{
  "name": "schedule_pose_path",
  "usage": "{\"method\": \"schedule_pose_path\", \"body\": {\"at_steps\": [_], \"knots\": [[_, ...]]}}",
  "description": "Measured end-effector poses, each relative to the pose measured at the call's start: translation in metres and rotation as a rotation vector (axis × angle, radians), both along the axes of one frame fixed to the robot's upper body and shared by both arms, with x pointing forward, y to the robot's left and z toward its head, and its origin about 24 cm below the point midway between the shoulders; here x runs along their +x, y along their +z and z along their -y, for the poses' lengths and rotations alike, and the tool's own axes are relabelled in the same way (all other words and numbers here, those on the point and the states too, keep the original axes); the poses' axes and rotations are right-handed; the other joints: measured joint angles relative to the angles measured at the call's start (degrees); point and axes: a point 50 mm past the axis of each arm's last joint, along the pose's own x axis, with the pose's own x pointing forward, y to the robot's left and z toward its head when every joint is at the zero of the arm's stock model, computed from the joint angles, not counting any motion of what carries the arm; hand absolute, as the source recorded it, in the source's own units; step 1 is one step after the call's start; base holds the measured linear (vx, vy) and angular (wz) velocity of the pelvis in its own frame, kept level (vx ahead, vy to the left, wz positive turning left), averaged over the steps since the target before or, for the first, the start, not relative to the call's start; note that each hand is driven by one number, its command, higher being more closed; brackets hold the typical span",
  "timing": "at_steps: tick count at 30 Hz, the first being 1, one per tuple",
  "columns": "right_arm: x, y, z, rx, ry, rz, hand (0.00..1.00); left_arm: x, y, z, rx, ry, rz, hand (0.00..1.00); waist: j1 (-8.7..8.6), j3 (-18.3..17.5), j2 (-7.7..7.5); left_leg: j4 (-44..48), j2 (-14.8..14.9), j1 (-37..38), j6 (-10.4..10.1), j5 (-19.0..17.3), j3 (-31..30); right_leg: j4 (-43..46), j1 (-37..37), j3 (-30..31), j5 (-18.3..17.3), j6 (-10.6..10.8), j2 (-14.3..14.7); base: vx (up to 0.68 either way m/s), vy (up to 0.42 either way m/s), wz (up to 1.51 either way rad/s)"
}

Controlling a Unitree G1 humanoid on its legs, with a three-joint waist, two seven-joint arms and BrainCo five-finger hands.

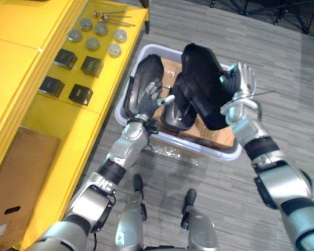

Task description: Walk over and take plastic housings, then place them on the shelf

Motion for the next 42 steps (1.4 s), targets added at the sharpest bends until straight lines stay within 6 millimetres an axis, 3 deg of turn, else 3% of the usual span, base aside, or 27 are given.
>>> {"method": "schedule_pose_path", "body": {"at_steps": [4,10,19,25,31,35,42], "knots": [[-0.002,0.008,0.006,0.042,-0.038,0.068,1.0,0.001,-0.002,-0.009,-0.005,0.102,-0.021,0.0,-0.01,-0.1,1.66,0.0,0.1,0.0,0.0,0.0,0.0,0.3,0.0,0.0,-0.1,-0.1,0.0,0.0,0.0,0.0],[-0.004,0.016,0.007,0.064,-0.04,0.132,1.0,0.001,-0.01,-0.008,-0.022,0.118,-0.084,0.0,-0.07,-0.1,1.74,-0.2,0.2,0.2,0.0,0.1,0.2,1.0,-0.4,0.2,-0.2,-0.3,0.1,0.0,0.001,-0.01],[-0.008,0.037,-0.009,0.057,0.058,0.262,1.0,0.006,-0.044,-0.007,-0.141,0.035,-0.299,0.0,-1.25,-0.1,1.72,-2.6,0.4,2.1,0.0,1.0,1.8,1.5,-0.9,1.6,-0.2,-0.4,0.2,0.01,-0.001,-0.07],[-0.011,0.054,-0.022,0.043,0.125,0.345,1.0,0.006,-0.045,0.009,-0.204,-0.052,-0.324,0.0,-2.0,0.0,1.68,-2.7,0.6,1.9,-0.1,1.1,2.3,1.6,-1.5,1.9,-0.2,-0.4,0.3,0.02,-0.005,-0.05],[-0.019,0.067,-0.042,0.023,0.238,0.436,1.0,0.01,-0.027,0.014,-0.22,-0.096,-0.237,0.0,-2.88,0.0,1.64,-2.7,0.6,2.1,-0.1,1.1,2.6,1.7,-1.5,2.1,-0.2,-0.4,0.3,0.02,-0.001,-0.02],[-0.02,0.065,-0.054,0.026,0.289,0.451,1.0,0.008,-0.023,0.023,-0.205,-0.142,-0.187,0.0,-2.92,0.0,1.62,-2.7,0.6,2.6,-0.1,1.1,3.0,1.9,-1.5,2.6,-0.3,-0.4,0.3,0.01,0.001,-0.06],[-0.029,0.035,-0.082,0.02,0.429,0.417,1.0,0.002,-0.022,0.038,-0.182,-0.188,-0.138,0.0,-3.41,0.3,1.17,-4.0,0.6,3.8,-0.2,1.2,3.3,2.6,-1.5,3.2,-0.5,-0.6,0.3,0.0,0.001,-0.03]]}}
